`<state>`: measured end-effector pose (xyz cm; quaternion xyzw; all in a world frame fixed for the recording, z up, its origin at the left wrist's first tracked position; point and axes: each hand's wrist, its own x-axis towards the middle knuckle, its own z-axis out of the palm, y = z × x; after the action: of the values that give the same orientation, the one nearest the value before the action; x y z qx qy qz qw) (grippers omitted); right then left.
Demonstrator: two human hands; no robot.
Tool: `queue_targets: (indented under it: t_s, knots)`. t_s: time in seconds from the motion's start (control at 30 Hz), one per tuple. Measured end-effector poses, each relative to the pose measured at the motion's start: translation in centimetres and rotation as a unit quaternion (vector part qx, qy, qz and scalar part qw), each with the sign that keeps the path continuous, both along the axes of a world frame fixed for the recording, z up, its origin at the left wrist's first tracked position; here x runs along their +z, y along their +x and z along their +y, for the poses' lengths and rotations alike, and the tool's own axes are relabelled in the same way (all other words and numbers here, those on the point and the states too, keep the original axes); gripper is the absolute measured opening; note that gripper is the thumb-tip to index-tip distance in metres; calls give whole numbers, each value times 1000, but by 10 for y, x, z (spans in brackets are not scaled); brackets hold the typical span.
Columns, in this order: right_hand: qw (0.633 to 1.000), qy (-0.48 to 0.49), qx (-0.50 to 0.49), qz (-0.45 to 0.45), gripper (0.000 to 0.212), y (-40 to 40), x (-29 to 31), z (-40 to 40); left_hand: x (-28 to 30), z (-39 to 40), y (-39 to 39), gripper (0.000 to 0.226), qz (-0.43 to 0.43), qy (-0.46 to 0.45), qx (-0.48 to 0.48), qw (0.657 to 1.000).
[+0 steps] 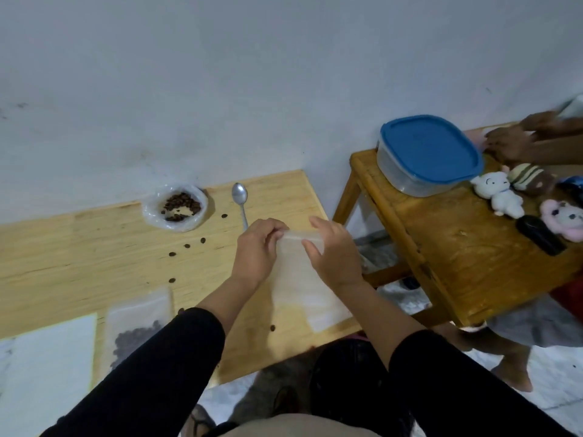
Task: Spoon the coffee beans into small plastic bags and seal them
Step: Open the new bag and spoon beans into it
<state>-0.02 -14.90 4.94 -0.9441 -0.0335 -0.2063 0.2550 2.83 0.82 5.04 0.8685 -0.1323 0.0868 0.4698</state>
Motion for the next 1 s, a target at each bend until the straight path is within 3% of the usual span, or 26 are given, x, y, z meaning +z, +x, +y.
queue_targets:
  t_s: [0.1, 0.27, 0.43, 0.57, 0.73, 1.0]
  knots:
    - [998, 68, 11, 11, 15, 10, 28, 23, 25, 18, 3, 12, -22, -46, 68, 996]
    - [957, 268, -26, 108, 10, 15, 65, 82, 55, 51, -2, 36, -6, -128, 191, 973]
    - [848, 490, 60, 192, 10, 18, 80, 145, 66, 90, -12, 42, 75, -200, 187, 959]
    - [813, 516, 112, 246, 21, 24, 84, 186, 70, 134, -11, 38, 76, -206, 190, 957]
    - [792, 540, 144, 247, 15, 34, 87, 230, 72, 184, -3, 34, 77, -212, 177, 958]
    - [856, 456, 113, 215, 20, 35, 79, 280, 72, 239, 0, 29, 129, -276, 158, 939]
